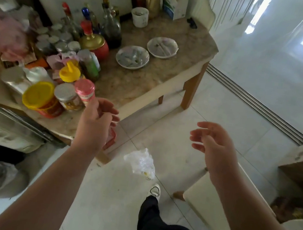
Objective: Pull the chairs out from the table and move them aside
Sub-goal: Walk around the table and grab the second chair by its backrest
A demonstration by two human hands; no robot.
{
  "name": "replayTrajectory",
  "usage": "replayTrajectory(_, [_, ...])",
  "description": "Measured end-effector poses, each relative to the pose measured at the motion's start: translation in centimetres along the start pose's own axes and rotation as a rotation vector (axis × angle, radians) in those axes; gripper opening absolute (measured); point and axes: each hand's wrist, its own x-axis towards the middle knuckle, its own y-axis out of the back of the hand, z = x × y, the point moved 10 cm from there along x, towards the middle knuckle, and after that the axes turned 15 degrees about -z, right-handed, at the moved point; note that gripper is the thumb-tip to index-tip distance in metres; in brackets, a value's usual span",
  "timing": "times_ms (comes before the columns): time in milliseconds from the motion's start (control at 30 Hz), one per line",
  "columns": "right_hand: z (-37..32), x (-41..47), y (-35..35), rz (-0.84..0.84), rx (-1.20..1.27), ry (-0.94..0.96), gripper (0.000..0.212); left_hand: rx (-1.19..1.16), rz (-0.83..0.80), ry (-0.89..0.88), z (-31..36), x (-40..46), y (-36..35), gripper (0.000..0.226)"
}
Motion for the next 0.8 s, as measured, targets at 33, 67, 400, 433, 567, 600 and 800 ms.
replayTrajectory(33, [-0.5, 1.8, -0.5, -0.004, 0.0, 0.006, 0.039, 0.035, -0.019, -0.047, 1.1, 1.6, -0.2, 0.029])
replayTrajectory(67, [-1.1, 3.4, -1.0, -0.008, -0.001, 0.011, 0.039, 0.061, -0.032, -0.085, 2.0, 3.0, -0.4, 0.03])
replayTrajectory(400, [-11.8, 15.3, -4.7, 0.061, 0.028, 0.163, 0.042, -0.028, -0.067, -0.265, 11.6, 16.8, 2.4, 0.029])
replayTrajectory(433, [-12.6, 16.0, -5.1, 0.079, 0.022, 0.173, 0.041, -0.029, -0.085, -0.287, 12.8, 18.1, 2.8, 0.028])
replayTrajectory(567, [-14.6, 16.5, -5.1, 0.182, 0.041, 0.232, 0.039, -0.016, -0.168, -0.356, 16.4, 21.6, 2.7, 0.028])
replayTrajectory(600, [-14.9, 16.2, -4.6, 0.225, 0.057, 0.254, 0.038, -0.024, -0.2, -0.379, 17.5, 22.4, 2.3, 0.028])
replayTrajectory(800, [-15.8, 13.8, -0.5, 0.409, 0.046, 0.253, 0.036, -0.145, -0.386, -0.52, 25.4, 24.6, -2.0, 0.029])
